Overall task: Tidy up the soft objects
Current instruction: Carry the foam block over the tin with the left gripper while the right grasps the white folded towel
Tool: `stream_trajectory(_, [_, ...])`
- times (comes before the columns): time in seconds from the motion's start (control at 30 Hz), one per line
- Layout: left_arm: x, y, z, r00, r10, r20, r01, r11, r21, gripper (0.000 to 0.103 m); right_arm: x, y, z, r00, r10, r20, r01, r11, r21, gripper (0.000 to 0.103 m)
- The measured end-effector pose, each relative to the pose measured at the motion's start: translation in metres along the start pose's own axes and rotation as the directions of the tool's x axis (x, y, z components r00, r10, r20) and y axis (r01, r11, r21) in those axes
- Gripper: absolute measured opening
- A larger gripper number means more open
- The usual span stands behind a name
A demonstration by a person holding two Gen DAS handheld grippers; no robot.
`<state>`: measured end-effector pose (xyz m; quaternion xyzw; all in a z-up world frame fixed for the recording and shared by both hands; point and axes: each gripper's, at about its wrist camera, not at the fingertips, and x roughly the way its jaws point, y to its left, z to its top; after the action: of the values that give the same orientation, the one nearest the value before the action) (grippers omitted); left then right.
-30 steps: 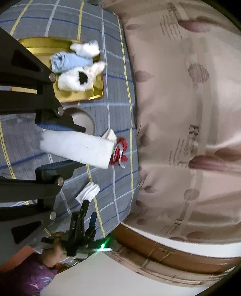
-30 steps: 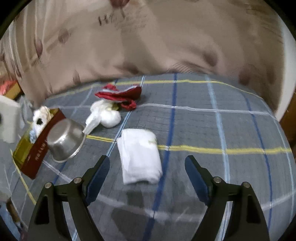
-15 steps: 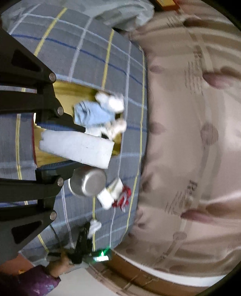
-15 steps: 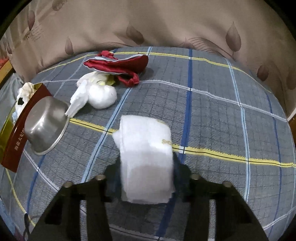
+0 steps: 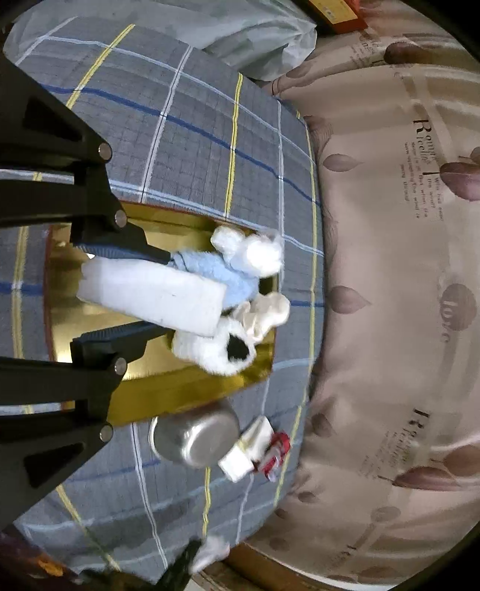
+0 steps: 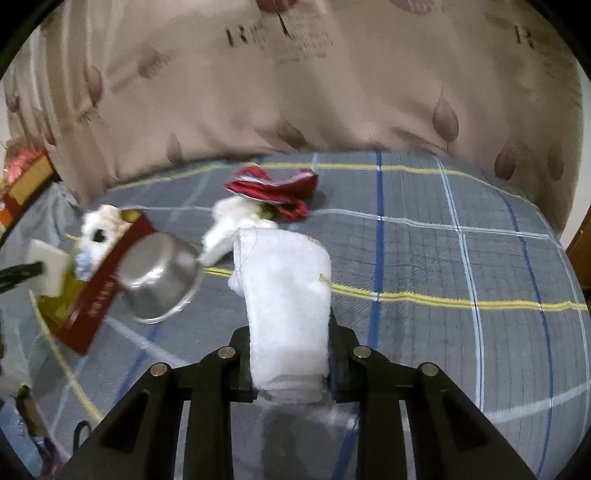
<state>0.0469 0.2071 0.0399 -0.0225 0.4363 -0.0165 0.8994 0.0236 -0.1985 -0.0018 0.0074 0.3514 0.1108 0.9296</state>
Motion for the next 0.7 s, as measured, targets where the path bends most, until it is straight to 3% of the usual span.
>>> stream_trajectory(0.27, [0.023, 0.006, -0.002, 0.999, 0.032, -0.004, -0.032, 0.999, 0.005, 0.038, -0.044, 0.015, -0.017, 0.997, 0.060, 0.053, -0.062, 0.997, 0.039, 0.024])
stream_trajectory(0.4, [0.027, 0.007, -0.002, 0.995, 0.098, 0.002, -0.098, 0.995, 0.011, 0.051, -0.054, 0.018, -0.025, 0.995, 0.087, 0.049, -0.090, 0.994, 0.057, 0.024])
stream_trajectory(0.7, [-0.013, 0.009, 0.001, 0.988, 0.103, 0.115, -0.100, 0.995, -0.027, 0.051, -0.061, 0.042, -0.026, 0.989, 0.137, 0.047, -0.139, 0.990, 0.027, 0.024])
